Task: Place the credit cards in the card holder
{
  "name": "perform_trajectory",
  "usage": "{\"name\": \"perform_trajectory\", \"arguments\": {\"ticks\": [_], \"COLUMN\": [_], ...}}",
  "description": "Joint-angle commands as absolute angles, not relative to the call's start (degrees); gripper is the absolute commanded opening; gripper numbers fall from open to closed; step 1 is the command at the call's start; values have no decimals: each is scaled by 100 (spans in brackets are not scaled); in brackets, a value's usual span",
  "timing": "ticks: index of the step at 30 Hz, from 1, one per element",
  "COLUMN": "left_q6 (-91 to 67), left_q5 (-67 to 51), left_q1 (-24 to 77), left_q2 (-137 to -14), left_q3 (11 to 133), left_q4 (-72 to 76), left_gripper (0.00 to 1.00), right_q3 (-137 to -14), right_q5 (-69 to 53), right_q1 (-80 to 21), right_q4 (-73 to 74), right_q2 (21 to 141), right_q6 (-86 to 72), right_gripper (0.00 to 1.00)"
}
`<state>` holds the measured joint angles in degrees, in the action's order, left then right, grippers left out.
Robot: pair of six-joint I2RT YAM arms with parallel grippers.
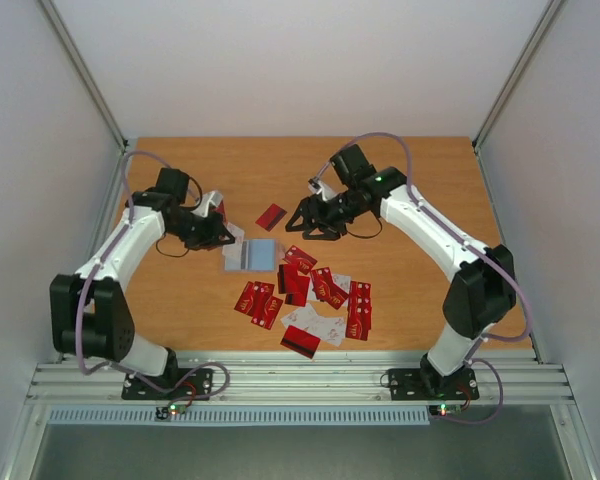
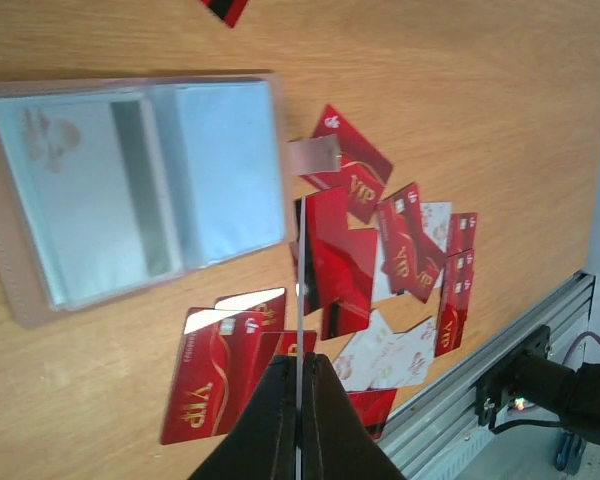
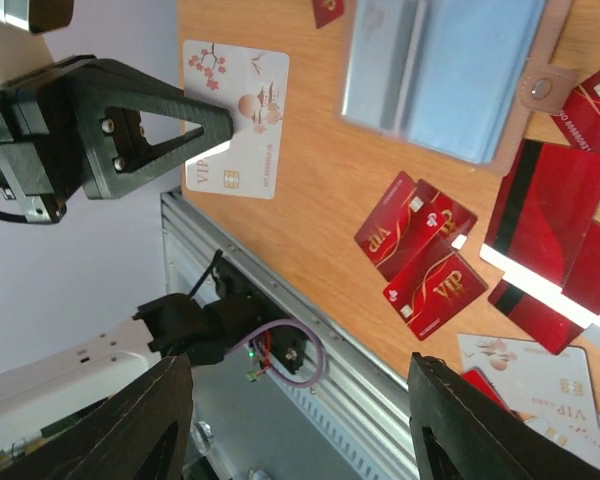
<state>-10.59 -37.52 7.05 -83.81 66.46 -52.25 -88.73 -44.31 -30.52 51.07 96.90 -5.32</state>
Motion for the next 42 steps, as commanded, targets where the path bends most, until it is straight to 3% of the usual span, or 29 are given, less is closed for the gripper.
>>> {"name": "perform_trajectory", "arguments": {"ticks": [1, 18, 33, 42], "left_q6": [-272, -244, -129, -96], "left_q5": [-4243, -4359, -4229, -4118], "left_q1": [460, 396, 394, 395], "left_q2": [-8787, -10379, -10661, -10689], "left_q3": [6583, 6936, 6875, 6828], "left_q4": [-5068, -4289, -4322, -4378], "left_gripper": [0, 0, 0, 0], "right_q3": [-8889, -10100, -11781, -12040], "right_q5": [-4411, -3945, -3919, -3682], "right_q1": [-3093, -3643, -3766, -3762], "right_q4": [5075, 4755, 5208, 5737], "right_q2": [9995, 11897, 13412, 13854], "right_q6": [-259, -570, -607, -346], "right_gripper": [59, 52, 31, 22]}}
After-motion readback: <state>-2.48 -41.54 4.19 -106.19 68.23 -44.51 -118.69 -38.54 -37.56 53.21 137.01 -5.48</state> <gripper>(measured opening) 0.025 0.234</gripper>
